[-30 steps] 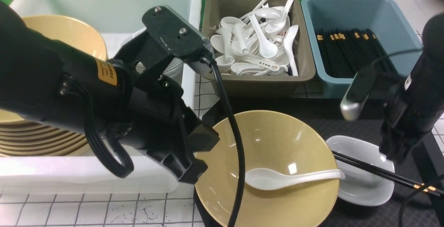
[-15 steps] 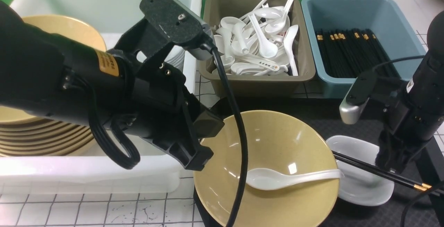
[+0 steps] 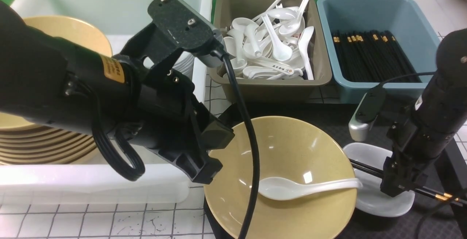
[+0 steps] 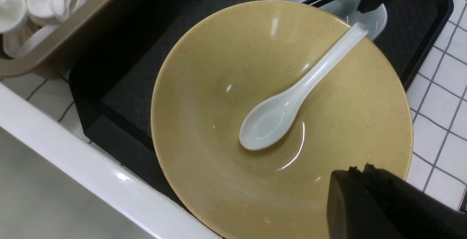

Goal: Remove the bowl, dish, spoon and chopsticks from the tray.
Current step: Use the right arm to grab the chopsticks, then use the right arm to put the chopsticks into the small storage box on the right

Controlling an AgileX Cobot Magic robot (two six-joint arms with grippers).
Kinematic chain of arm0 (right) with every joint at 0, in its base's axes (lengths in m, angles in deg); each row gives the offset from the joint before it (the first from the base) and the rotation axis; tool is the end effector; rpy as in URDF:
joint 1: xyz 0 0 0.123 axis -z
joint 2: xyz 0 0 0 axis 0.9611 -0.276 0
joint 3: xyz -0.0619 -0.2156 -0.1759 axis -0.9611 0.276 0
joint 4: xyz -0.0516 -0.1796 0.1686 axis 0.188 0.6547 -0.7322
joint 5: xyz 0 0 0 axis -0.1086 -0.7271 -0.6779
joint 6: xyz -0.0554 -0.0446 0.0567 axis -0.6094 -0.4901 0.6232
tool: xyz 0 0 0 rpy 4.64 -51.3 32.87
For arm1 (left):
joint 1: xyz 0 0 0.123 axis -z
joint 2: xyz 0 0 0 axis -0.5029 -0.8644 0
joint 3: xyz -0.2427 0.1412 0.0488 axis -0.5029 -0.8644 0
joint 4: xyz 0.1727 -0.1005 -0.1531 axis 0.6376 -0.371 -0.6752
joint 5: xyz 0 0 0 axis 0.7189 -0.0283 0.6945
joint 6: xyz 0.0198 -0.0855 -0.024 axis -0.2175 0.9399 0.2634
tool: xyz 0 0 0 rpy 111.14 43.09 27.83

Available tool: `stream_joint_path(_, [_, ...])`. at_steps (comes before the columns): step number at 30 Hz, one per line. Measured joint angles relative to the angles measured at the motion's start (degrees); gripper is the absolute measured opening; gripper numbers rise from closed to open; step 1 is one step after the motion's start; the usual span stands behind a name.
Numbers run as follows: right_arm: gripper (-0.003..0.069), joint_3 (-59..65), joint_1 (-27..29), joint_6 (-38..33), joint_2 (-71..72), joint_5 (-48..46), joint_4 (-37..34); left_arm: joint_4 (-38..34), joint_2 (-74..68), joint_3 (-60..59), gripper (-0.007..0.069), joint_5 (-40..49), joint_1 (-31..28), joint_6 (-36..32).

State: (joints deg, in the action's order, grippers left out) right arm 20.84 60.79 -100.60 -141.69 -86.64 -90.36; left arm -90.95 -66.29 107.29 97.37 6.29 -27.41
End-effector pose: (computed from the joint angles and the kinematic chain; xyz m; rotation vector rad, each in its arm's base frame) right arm 0.2874 0.0756 0.2048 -1.4203 2.7598 0.1283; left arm 0.1793 -0.1628 0.3494 1.1240 2.1710 -0.5160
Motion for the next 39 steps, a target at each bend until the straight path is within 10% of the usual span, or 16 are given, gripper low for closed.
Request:
stream_joint_path(12, [0.0158,0.0,0.0,1.47,-3.28,1.51,2.58,0.0,0.0,0.0,-0.0006,1.07,0.0,-0.02])
stream_joint_path(29, [0.0161,-12.62,0.0,20.02,5.68,-2.39,13.53,-4.77,-6.44,0.32,-0.0006,-10.58,0.0,-0.7])
stream_joint_path(39, [0.0161,-31.79,3.44,38.95,-4.13,16.06,12.82,-6.29,-24.23,19.98,-0.0006,-24.61,0.0,-4.71])
